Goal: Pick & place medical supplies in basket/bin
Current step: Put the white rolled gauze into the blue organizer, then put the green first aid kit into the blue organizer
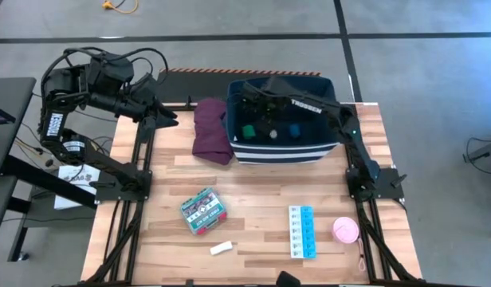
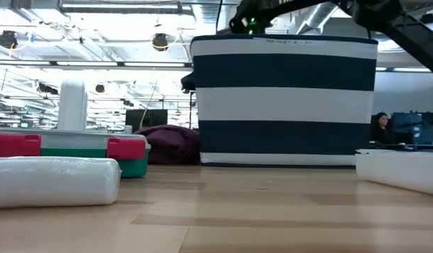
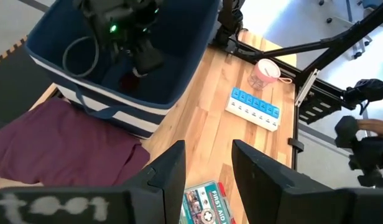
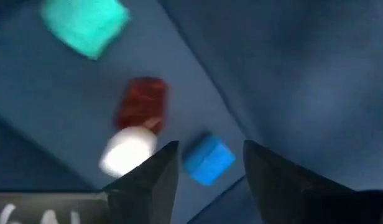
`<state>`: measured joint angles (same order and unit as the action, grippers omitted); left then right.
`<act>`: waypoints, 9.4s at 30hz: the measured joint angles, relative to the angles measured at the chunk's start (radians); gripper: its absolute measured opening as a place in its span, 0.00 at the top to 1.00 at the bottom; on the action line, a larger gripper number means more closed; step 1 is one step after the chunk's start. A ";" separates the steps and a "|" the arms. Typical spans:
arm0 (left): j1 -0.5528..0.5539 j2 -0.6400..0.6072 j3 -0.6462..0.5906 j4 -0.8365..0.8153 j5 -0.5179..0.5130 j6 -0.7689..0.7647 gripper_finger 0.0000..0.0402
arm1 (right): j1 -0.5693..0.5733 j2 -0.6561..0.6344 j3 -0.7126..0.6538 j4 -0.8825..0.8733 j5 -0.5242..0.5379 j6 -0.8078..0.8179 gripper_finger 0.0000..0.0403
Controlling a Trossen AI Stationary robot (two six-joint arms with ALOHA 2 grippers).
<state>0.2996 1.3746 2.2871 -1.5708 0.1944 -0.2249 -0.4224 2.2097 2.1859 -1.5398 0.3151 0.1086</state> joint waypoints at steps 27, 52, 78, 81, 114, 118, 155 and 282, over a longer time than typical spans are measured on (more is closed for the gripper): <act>0.000 0.000 0.000 0.000 -0.043 0.016 0.71 | 0.417 -0.525 0.165 0.242 -0.208 -0.133 0.51; 0.000 0.000 0.000 0.000 0.041 -0.003 0.71 | 0.805 -0.093 0.163 0.446 -0.189 0.001 0.46; 0.000 0.000 0.000 0.000 0.097 0.015 0.71 | 0.853 0.318 0.163 0.664 -0.373 0.064 0.45; 0.000 0.000 0.000 0.000 0.098 0.015 0.71 | 0.847 0.318 0.163 0.639 -0.324 0.041 0.45; 0.000 0.000 0.000 0.000 0.079 0.053 0.71 | 0.778 0.354 0.162 0.512 -0.476 0.053 0.93; 0.000 0.000 0.000 0.000 0.051 0.067 0.71 | 0.759 0.253 0.163 0.431 -0.439 0.075 0.89; 0.000 0.000 0.000 0.000 0.056 -0.006 0.71 | 0.073 -0.030 0.109 -0.008 -0.153 0.101 0.84; -0.706 -0.007 -1.222 1.092 -0.309 -0.969 0.80 | 0.951 -0.781 0.147 -0.031 -0.333 0.224 0.69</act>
<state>-0.4067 1.3677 1.0650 -0.4793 -0.1145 -1.1942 0.5282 1.4284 2.3333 -1.5711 -0.0181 0.3323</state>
